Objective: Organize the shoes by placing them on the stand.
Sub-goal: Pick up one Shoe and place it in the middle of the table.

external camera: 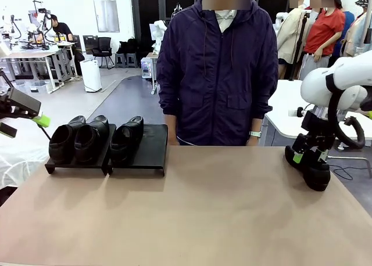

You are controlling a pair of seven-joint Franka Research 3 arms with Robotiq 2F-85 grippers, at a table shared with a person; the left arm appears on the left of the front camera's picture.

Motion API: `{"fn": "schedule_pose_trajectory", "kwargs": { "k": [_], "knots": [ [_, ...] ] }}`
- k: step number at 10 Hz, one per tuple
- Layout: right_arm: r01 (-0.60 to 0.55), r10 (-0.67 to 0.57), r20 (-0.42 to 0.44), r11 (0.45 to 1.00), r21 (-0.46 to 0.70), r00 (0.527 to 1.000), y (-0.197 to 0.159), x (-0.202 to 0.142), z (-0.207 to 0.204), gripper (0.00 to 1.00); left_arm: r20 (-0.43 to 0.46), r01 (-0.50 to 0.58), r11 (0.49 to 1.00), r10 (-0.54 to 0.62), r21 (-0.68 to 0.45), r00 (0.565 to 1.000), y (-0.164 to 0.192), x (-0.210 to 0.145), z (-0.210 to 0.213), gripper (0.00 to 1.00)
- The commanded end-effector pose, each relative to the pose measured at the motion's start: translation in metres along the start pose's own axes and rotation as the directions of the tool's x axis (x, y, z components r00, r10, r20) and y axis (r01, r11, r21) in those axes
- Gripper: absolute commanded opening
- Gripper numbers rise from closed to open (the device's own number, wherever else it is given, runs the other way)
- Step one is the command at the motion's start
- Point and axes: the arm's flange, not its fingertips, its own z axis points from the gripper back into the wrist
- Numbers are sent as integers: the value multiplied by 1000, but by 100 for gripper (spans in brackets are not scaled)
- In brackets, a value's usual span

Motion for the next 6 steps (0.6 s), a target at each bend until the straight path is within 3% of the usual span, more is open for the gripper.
{"fn": "schedule_pose_trajectory", "kwargs": {
  "k": [1, 6],
  "knots": [
    [-19, 18, 18, 999, 34, 1000, -11, 9, -6, 100, 2, -3, 1000, 3, -1, 1000, 0, 0, 0, 100],
    [-38, 47, 94, 995, -87, 994, -27, 14, -38, 100, 2, -3, 1000, 3, -1, 1000, 0, 0, 0, 100]
  ]
}}
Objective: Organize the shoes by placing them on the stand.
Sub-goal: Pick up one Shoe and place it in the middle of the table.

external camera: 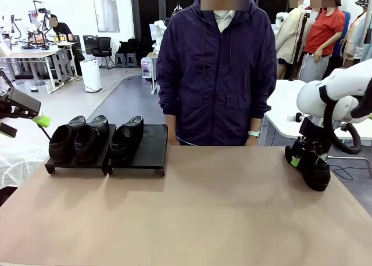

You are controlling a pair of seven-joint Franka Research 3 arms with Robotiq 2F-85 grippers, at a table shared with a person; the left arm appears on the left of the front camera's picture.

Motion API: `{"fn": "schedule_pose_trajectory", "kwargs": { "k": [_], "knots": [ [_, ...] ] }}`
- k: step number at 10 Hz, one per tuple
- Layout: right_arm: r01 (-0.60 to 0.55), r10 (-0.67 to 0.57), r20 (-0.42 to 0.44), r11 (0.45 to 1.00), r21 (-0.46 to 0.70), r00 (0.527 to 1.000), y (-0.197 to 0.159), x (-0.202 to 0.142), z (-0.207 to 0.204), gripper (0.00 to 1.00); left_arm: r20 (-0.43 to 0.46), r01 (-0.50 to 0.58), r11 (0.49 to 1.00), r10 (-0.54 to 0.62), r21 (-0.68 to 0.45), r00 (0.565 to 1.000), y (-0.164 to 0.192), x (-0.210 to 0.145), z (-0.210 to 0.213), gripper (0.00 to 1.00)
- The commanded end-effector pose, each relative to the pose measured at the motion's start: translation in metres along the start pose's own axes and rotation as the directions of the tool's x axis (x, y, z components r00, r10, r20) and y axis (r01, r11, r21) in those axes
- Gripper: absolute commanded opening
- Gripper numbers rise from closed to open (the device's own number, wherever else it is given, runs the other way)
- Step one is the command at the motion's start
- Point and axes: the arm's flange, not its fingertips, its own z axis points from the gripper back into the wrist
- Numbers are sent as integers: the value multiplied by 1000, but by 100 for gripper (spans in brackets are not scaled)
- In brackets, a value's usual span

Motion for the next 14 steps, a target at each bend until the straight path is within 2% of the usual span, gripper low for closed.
{"fn": "schedule_pose_trajectory", "kwargs": {
  "k": [1, 3, 7, 8, 9, 14],
  "knots": [
    [-40, 41, 37, 999, -25, 998, -9, -1, -11, 100, 2, -3, 1000, 3, -1, 1000, 0, 0, 0, 100],
    [-39, 40, 79, 999, -13, 996, -13, 0, -7, 100, 2, -3, 1000, 3, -1, 1000, 0, 0, 0, 100],
    [-38, 38, 58, 999, 11, 998, -14, 2, -18, 100, 2, -3, 1000, 3, -1, 1000, 0, 0, 0, 100],
    [-53, 52, 53, 999, 14, 997, -13, 3, -17, 40, 2, -3, 1000, 3, -1, 1000, 0, 0, 0, 100],
    [-53, 52, 49, 998, 16, 997, -13, 3, -17, 0, 2, -3, 1000, 3, -1, 1000, 0, 0, 0, 100],
    [-55, 54, 30, 998, 22, 998, -14, 3, -18, 0, 2, -3, 1000, 3, -1, 1000, 0, 0, 0, 100]
  ]
}}
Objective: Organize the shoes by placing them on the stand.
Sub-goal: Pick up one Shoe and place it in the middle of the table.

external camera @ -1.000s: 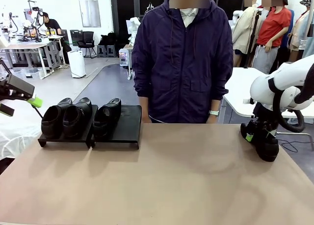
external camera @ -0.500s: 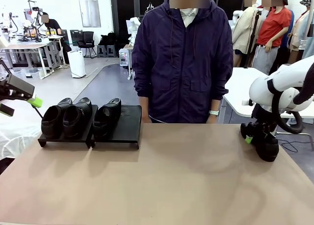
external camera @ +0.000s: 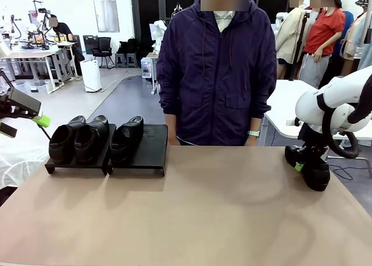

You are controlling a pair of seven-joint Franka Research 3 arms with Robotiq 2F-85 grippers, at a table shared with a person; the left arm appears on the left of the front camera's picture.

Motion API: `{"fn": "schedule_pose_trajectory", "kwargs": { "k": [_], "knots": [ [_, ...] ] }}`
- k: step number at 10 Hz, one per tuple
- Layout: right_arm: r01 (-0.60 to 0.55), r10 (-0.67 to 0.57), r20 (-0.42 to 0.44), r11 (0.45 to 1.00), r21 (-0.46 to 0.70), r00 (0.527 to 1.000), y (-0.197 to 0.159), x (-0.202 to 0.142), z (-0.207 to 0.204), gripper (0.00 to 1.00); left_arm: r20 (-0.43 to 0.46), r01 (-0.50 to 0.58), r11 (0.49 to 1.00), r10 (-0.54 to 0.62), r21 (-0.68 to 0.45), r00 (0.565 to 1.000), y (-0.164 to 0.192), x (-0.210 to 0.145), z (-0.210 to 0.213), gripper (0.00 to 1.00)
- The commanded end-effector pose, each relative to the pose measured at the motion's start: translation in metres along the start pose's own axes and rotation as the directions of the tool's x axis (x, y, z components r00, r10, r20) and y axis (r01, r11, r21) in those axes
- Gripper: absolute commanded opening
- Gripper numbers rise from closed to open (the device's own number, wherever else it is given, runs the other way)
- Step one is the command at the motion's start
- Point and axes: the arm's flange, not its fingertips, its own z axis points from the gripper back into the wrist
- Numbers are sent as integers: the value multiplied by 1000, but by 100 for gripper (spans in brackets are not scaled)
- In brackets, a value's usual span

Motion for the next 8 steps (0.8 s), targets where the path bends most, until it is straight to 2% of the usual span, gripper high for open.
{"fn": "schedule_pose_trajectory", "kwargs": {
  "k": [1, 3, 5, 6, 8],
  "knots": [
    [-23, 23, 10, 999, 22, 1000, -5, 1, 2, 0, 2, -3, 1000, 3, -1, 1000, 0, 0, 0, 100],
    [-12, 11, 23, 1000, 18, 1000, -6, -1, 7, 0, 2, -3, 1000, 3, -1, 1000, 0, 0, 0, 100],
    [20, -18, 63, 1000, -17, 998, 1, -6, 36, 0, 2, -3, 1000, 3, -1, 1000, 0, 0, 0, 100],
    [84, -80, 76, 995, -53, 994, 18, -12, 67, 0, 2, -3, 1000, 3, -1, 1000, 0, 0, 0, 100],
    [210, -195, 110, 967, -147, 975, 86, -47, 139, 0, 2, -3, 1000, 3, -1, 1000, 0, 0, 0, 100]
  ]
}}
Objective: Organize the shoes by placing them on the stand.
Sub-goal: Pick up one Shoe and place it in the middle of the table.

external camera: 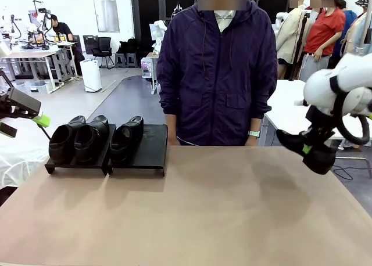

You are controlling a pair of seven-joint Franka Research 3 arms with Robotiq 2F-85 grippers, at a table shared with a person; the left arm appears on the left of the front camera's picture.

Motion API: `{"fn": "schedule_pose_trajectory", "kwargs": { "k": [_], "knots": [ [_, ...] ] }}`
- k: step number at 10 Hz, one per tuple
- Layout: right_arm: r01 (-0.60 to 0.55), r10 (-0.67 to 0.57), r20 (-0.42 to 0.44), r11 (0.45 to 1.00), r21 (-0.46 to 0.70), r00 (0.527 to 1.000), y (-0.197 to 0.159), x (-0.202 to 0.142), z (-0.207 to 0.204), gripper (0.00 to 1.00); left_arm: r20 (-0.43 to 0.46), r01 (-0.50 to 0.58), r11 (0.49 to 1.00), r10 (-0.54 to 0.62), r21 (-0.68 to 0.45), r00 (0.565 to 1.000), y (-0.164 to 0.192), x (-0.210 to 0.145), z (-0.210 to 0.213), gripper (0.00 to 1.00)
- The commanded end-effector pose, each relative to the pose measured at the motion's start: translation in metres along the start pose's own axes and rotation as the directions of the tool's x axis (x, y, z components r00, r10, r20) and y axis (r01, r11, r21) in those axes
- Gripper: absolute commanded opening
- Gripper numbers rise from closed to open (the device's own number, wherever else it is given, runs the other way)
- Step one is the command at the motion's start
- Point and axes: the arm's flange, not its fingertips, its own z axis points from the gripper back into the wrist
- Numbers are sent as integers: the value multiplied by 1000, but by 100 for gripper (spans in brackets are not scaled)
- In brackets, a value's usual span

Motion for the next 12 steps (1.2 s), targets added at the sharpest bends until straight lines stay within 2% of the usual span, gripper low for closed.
{"fn": "schedule_pose_trajectory", "kwargs": {
  "k": [1, 2, 3, 5, 6, 7, 9, 10, 11, 12],
  "knots": [
    [130, -133, -19, 986, -100, 991, 69, -57, 67, 0, 2, -2, 1000, 2, -1, 1000, 0, 0, 1, 100],
    [178, -191, -95, 975, -130, 977, 94, -87, 83, 0, 2, -2, 1000, 2, -1, 1000, 0, 0, 1, 100],
    [219, -240, -92, 956, -193, 966, 114, -119, 92, 0, 2, -2, 1000, 2, -1, 1000, 0, 0, 1, 100],
    [265, -284, -61, 939, -217, 957, 133, -158, 100, 0, 2, -2, 1000, 2, -1, 1000, 0, 0, 1, 100],
    [251, -269, -62, 945, -207, 961, 122, -152, 98, 0, 2, -2, 1000, 2, -1, 1000, 0, 0, 1, 100],
    [248, -273, -93, 945, -214, 958, 129, -154, 97, 0, 2, -2, 1000, 2, -1, 1000, 0, 0, 1, 100],
    [248, -273, -93, 945, -214, 958, 129, -154, 97, 0, 2, -2, 1000, 2, -1, 1000, 0, 0, 1, 100],
    [250, -276, -101, 944, -217, 956, 131, -165, 95, 0, 2, -2, 1000, 2, -1, 1000, 0, 0, 1, 100],
    [240, -252, -43, 952, -190, 967, 175, -152, 88, 0, 2, -2, 1000, 2, -1, 1000, 0, 0, 1, 100],
    [248, -250, 26, 933, -261, 968, 233, -148, 83, 0, 2, -2, 1000, 2, -1, 1000, 0, 0, 1, 100]
  ]
}}
